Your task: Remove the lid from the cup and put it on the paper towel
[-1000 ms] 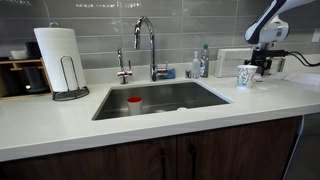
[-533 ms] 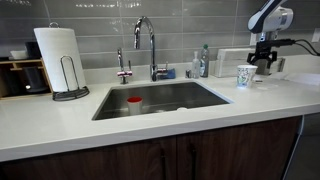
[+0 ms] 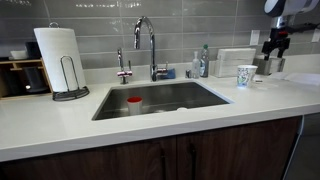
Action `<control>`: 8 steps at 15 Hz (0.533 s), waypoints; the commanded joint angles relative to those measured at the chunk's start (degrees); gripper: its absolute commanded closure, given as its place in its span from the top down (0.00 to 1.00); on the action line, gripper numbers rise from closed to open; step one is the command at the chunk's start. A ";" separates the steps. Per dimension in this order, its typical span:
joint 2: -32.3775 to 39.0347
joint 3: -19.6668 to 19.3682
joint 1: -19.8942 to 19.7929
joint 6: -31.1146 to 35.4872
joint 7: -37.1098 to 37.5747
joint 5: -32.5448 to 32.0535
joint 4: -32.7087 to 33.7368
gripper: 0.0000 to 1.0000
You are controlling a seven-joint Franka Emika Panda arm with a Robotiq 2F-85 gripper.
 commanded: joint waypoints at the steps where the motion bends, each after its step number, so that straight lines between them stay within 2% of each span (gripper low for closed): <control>1: -11.81 0.29 -0.13 6.19 -11.51 2.35 -13.27 1.00; 4: -19.99 -1.02 1.43 5.42 -14.69 0.80 -17.77 1.00; 5: -22.44 -1.25 1.98 3.07 -14.25 0.33 -18.12 1.00; 8: -28.77 -0.11 2.41 -0.67 -6.01 -5.43 -18.76 1.00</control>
